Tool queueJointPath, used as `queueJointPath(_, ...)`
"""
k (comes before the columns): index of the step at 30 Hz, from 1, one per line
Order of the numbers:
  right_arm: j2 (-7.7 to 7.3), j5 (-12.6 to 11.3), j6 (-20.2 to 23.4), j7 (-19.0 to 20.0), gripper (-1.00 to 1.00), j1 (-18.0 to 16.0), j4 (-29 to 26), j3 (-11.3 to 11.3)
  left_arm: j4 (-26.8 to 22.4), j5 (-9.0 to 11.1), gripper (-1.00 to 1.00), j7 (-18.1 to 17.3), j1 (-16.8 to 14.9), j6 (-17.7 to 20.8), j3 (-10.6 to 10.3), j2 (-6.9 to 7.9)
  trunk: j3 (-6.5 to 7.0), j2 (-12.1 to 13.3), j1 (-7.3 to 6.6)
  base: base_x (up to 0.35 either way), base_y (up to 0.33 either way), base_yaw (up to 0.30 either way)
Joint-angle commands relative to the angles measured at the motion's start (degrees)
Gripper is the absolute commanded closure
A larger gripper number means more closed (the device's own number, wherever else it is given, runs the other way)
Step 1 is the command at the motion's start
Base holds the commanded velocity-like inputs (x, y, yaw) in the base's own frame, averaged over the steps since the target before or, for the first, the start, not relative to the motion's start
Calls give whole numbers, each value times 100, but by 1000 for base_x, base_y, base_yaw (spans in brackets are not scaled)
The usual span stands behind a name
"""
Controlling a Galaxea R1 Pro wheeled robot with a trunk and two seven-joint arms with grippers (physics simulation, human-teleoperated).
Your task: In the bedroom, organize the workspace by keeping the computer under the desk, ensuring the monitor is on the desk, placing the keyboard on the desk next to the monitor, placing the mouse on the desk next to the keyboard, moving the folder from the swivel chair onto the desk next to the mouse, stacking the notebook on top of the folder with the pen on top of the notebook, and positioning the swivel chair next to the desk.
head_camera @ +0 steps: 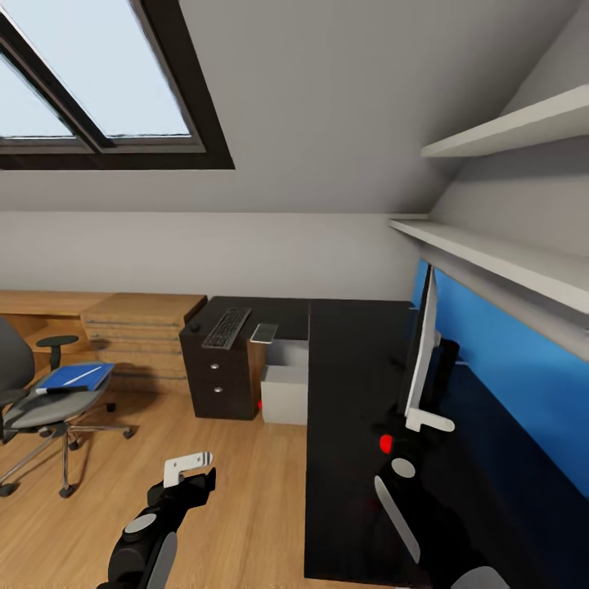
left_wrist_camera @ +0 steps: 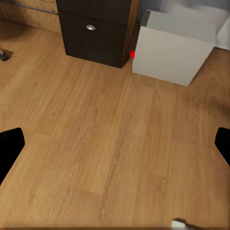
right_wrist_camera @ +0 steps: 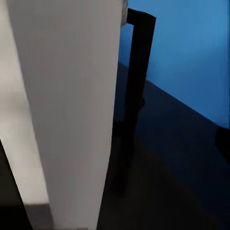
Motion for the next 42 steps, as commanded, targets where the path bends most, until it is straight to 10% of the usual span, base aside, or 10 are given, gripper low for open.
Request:
queueJointPath(1, -4, -45, -9, -31, -100, -6, -4, 15, -8, 61, -100, 51, -4, 22, -7, 0, -9, -8, 0, -106, -86, 0)
queueJointPath(42, -5, -14, -235, -40, -100, -6, -7, 37, -24, 64, -100, 46, -4, 7, -6, -3, -9, -8, 0, -47, -58, 0)
